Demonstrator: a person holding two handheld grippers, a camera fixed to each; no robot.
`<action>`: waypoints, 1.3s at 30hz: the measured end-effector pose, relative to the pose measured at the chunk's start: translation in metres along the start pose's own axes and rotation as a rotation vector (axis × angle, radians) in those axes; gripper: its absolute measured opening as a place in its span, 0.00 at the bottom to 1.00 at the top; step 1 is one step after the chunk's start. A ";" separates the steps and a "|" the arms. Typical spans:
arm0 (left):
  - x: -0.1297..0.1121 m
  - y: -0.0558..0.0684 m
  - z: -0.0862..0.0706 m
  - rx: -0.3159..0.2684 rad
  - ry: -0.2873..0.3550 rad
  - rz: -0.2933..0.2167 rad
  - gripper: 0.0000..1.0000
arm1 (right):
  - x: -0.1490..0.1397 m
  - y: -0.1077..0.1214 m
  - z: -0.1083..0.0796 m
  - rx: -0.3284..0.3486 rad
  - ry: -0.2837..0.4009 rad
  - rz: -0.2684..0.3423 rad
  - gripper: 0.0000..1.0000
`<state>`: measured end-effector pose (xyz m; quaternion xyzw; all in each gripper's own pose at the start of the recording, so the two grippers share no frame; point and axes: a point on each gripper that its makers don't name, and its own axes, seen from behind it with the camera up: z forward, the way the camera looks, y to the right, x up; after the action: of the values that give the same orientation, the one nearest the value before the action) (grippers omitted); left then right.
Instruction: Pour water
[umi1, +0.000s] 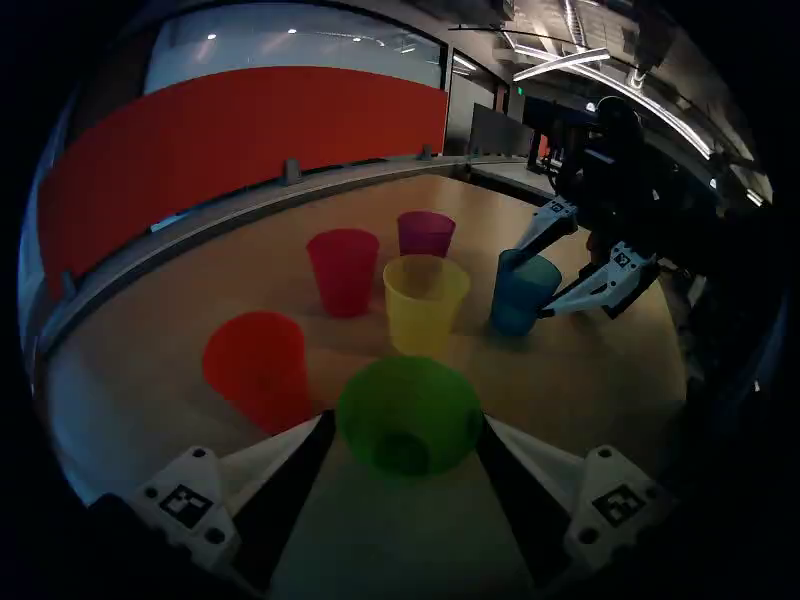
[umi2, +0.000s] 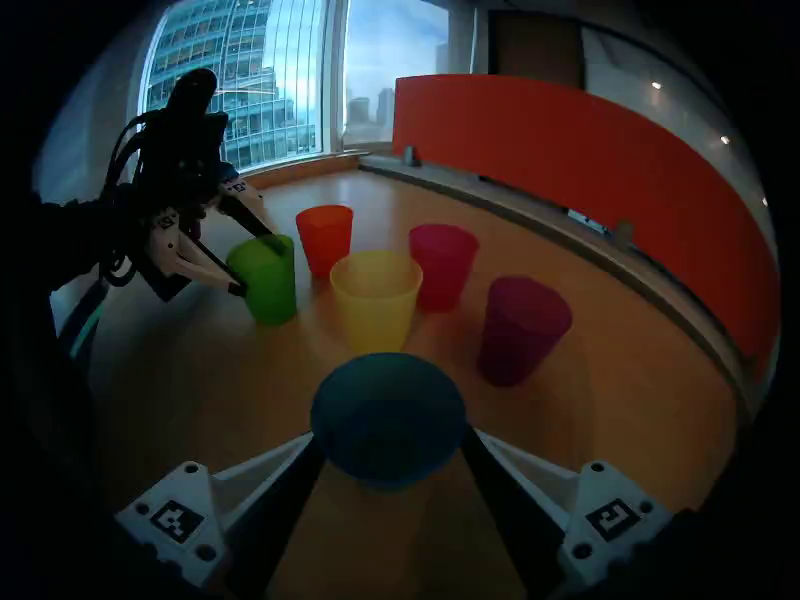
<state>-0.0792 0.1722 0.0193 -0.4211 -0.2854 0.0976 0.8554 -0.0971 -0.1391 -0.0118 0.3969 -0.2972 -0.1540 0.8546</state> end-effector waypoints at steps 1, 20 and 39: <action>0.001 0.000 0.001 -0.002 0.000 -0.001 0.99 | 0.001 0.000 0.001 0.001 0.002 0.000 1.00; 0.000 0.002 0.009 -0.006 -0.011 0.000 0.88 | 0.008 0.000 0.005 0.009 0.018 0.000 1.00; 0.004 0.003 0.001 -0.004 0.003 0.004 0.88 | 0.009 0.001 -0.001 -0.009 0.037 -0.004 0.91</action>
<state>-0.0768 0.1767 0.0190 -0.4236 -0.2833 0.0982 0.8548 -0.0892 -0.1424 -0.0076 0.3962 -0.2799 -0.1498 0.8615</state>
